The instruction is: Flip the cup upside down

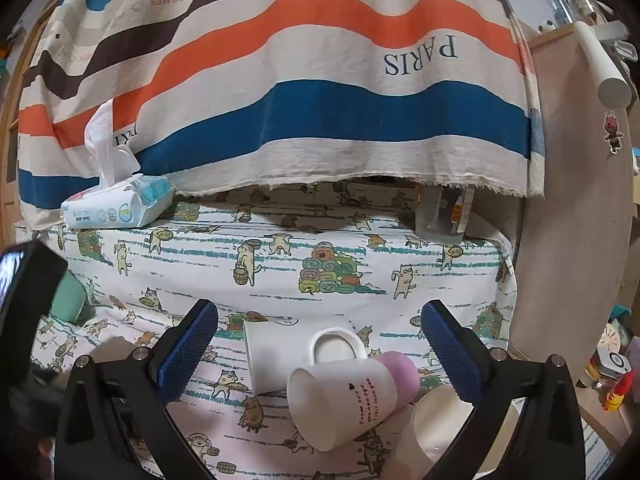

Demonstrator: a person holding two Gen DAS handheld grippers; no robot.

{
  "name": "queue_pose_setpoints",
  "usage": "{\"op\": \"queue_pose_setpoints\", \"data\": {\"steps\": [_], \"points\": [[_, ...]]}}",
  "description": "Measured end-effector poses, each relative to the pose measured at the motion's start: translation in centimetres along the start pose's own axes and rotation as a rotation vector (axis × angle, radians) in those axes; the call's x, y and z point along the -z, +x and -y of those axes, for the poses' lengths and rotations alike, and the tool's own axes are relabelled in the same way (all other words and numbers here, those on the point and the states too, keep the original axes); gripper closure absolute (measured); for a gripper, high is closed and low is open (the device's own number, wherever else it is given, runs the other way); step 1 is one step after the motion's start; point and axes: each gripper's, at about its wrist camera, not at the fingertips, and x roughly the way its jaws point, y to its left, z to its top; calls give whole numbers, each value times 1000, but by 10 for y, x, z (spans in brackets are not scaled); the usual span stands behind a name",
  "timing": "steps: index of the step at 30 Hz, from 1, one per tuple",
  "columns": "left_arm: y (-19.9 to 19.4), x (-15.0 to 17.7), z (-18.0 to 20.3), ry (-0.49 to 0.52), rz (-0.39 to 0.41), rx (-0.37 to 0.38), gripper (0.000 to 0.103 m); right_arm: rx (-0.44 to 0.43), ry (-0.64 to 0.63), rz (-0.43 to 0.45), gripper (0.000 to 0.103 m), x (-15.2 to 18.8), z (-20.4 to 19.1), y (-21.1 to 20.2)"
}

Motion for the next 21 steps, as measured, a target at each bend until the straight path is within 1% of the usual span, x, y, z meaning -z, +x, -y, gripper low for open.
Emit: {"op": "queue_pose_setpoints", "data": {"steps": [2,4,7,9,12,15,16,17,18,21], "points": [[-2,-3,11,34,29,-13,30,2,7,-5,1,0,2,1],[-6,-4,18,48,35,-25,30,-2,13,-12,1,1,3,2],[5,-13,14,39,24,-9,30,-9,22,-13,1,0,4,1],[6,-14,16,47,35,-17,30,-12,26,-10,1,-1,4,0],[16,-15,15,63,44,-7,30,-18,32,-10,1,-1,5,0],[16,-13,15,87,82,-4,28,-26,40,-18,1,-1,6,0],[14,-13,14,91,94,1,24,-27,42,-20,1,-1,6,1],[11,-13,12,89,106,12,22,-28,45,-23,1,-1,6,1],[7,-14,10,86,119,25,22,-30,48,-25,1,-1,7,1],[-11,-12,3,91,196,51,18,-33,58,-29,1,-1,8,2]]}}
